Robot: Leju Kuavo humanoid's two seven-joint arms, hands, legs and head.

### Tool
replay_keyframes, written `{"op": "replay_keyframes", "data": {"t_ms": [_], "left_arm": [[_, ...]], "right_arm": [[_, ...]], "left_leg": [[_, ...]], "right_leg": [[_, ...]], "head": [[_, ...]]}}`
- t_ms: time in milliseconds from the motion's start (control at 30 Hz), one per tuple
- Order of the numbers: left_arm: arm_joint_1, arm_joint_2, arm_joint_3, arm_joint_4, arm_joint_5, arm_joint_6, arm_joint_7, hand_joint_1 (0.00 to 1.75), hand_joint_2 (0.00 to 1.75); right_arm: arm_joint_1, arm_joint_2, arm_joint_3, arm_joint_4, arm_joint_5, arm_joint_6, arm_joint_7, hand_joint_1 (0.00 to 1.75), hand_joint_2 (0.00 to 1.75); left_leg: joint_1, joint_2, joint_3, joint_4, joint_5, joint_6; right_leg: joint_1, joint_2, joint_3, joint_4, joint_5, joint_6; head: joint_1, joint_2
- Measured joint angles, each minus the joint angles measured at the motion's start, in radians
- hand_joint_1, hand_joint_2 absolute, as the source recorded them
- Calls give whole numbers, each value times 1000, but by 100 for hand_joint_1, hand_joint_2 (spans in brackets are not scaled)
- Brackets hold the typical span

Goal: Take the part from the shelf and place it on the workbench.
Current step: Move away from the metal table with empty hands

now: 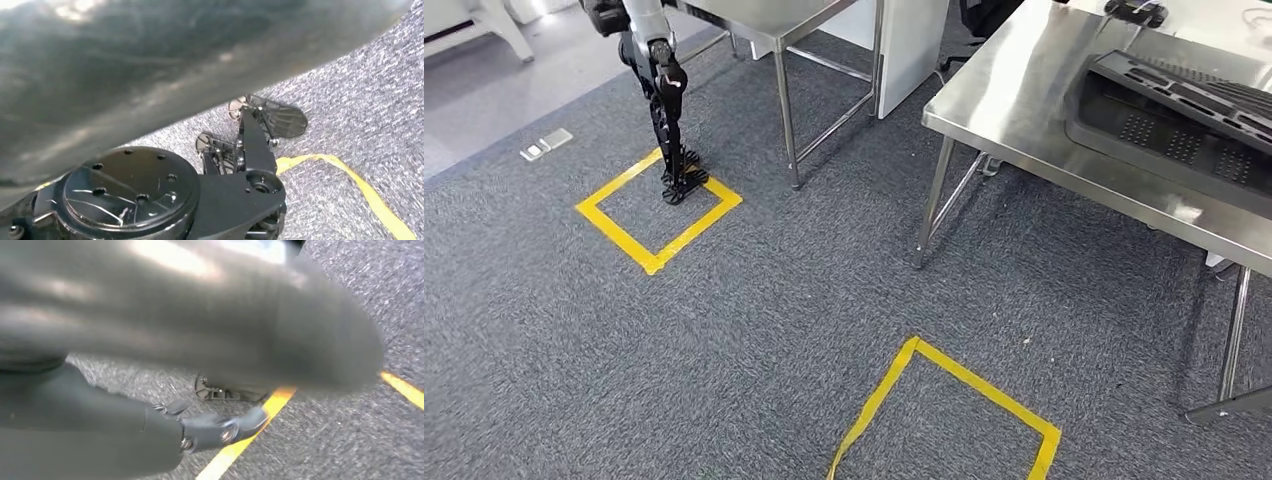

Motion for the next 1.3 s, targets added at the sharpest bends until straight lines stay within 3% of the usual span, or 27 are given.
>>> {"op": "replay_keyframes", "data": {"t_ms": [67, 100, 167, 233, 267, 300, 333, 400, 467, 567, 600, 633, 700, 767, 800, 833, 900, 967, 1000, 1100, 1133, 1200, 1267, 1300], "left_arm": [[3, 0, 0, 0, 0, 0, 0, 0, 0], [4, 1, 0, 0, 0, 0, 1, 0, 0], [6, 1, 0, 1, 0, 1, 1, 0, 0], [6, 0, 0, 0, 0, 1, 1, 0, 0], [6, 0, -1, 0, -1, 1, 1, 0, 0], [6, 1, -1, 0, -2, 1, 1, 0, 0], [7, 2, -1, 0, -3, 0, 1, 0, 0], [7, 6, -1, 0, -4, -3, 1, 0, 0], [6, 9, -2, 0, -4, -6, 1, 0, 0], [10, 13, -4, 0, -4, -8, 1, 0, 0], [10, 14, -4, 0, -4, -8, 1, 0, 0], [9, 15, -4, 0, -4, -8, 1, 0, 0], [5, 16, -4, 0, -4, -8, 1, 0, 0], [3, 16, -5, 0, -4, -9, 1, 0, 0], [3, 16, -5, 0, -4, -9, 2, 0, 0], [3, 17, -5, 0, -4, -9, 2, 0, 0], [3, 17, -5, 0, -4, -9, 2, 0, 0], [3, 17, -5, 0, -4, -9, 2, 0, 0], [3, 17, -5, 0, -4, -10, 2, 0, 0], [6, 19, -5, 0, -4, -10, 4, 0, 0], [7, 20, -5, 0, -4, -10, 5, 0, 0], [8, 21, -5, 0, -4, -10, 6, 0, 0], [8, 20, -6, -1, -4, -11, 7, 0, 0], [8, 20, -6, -1, -4, -11, 7, 0, 0]], "right_arm": [[0, 1, 0, 0, -1, 0, 0, 0, 0], [1, 2, 0, 0, -1, 0, 0, 0, 0], [3, 2, 0, 0, -4, -3, 0, 0, 0], [6, 3, 0, 0, -9, -9, -3, 0, 0], [8, 4, 0, 0, -10, -11, -4, 0, 0], [10, 6, 0, 0, -10, -11, -6, 0, 0], [11, 7, 0, 0, -9, -11, -8, 0, 0], [12, 10, 0, 0, -8, -10, -12, 0, 0], [12, 12, 0, 0, -7, -9, -14, 0, 0], [11, 14, 0, 0, -7, -7, -15, 0, 0], [11, 14, 0, 1, -6, -5, -17, 0, 0], [12, 14, 0, 1, -5, -3, -19, 0, 0], [12, 15, 0, 1, -3, 0, -23, 0, 0], [12, 16, 0, 1, -1, 3, -25, 0, 0], [12, 16, 0, 1, 0, 3, -26, 0, 0], [13, 16, 0, 1, 0, 3, -26, 0, 0], [12, 15, 0, 1, 0, 3, -26, 0, 0], [10, 14, 0, 1, -1, 2, -26, 0, 0], [9, 14, 0, 1, -1, 1, -26, 0, 0], [10, 15, 0, 1, -1, -4, -21, 0, 0], [10, 16, 0, 2, -1, -6, -18, 0, 0], [12, 15, 0, 2, -2, -7, -15, 0, 0], [15, 14, 0, 2, -2, -8, -14, 0, 0], [16, 14, 0, 3, -1, -7, -14, 0, 0]], "left_leg": [[2, -3, -3, -2, 10, -12], [3, 2, -8, 9, -3, -16], [6, 24, -35, 88, -74, -22], [8, 39, -70, 220, -162, -29], [9, 42, -74, 265, -186, -31], [11, 46, -60, 276, -193, -33], [12, 50, -25, 245, -183, -33], [12, 69, 75, 110, -144, -33], [6, 85, 128, 18, -124, -25], [-2, 76, 118, 3, -112, -2], [-1, 72, 113, 1, -105, 7], [1, 67, 106, -2, -97, 17], [1, 57, 87, -4, -81, 31], [0, 46, 64, -4, -64, 34], [0, 40, 53, -4, -56, 33], [0, 33, 42, -4, -46, 31], [1, 19, 23, -3, -28, 24], [-2, 9, 12, -3, -12, 13], [-2, 5, 9, -3, -5, 6], [2, -1, 4, -6, 9, -14], [3, 5, -4, 10, -7, -18], [6, 27, -36, 105, -89, -25], [10, 40, -69, 239, -175, -32], [11, 43, -69, 276, -194, -35]], "right_leg": [[-1, -12, -7, 2, 14, -14], [-4, -19, -11, 1, 22, -22], [-9, -34, -23, -1, 37, -36], [-5, -49, -38, 1, 47, -43], [-3, -57, -45, 2, 52, -43], [-2, -65, -50, 3, 56, -42], [-2, -72, -54, 6, 59, -40], [-2, -83, -59, 13, 63, -35], [4, -93, -69, 24, 67, -29], [4, -105, -81, 29, 74, -14], [2, -98, -87, 37, 67, -10], [0, -85, -100, 59, 50, -9], [-3, -51, -144, 158, -13, -15], [-5, -36, -183, 272, -68, -17], [-6, -34, -184, 291, -76, -13], [-7, -33, -164, 272, -70, -6], [-11, -19, -74, 137, -35, 8], [-10, -1, -7, 21, -7, 7], [-7, 4, 4, -1, -1, 2], [-4, -12, -6, -3, 19, -18], [-7, -19, -11, -5, 28, -27], [-11, -34, -25, -7, 44, -40], [-7, -49, -42, -5, 56, -45], [-6, -56, -48, -3, 60, -43]], "head": [[-1, 0], [-1, 0], [-5, 0], [-8, 0], [-8, 0], [-8, 0], [-8, 0], [-8, 0], [-8, 0], [-10, 0], [-9, 0], [-8, 0], [-6, 0], [-6, 0], [-6, 0], [-6, 0], [-5, 0], [-7, 0], [-7, 0], [-9, 0], [-10, 0], [-14, 0], [-18, 0], [-17, 0]]}}
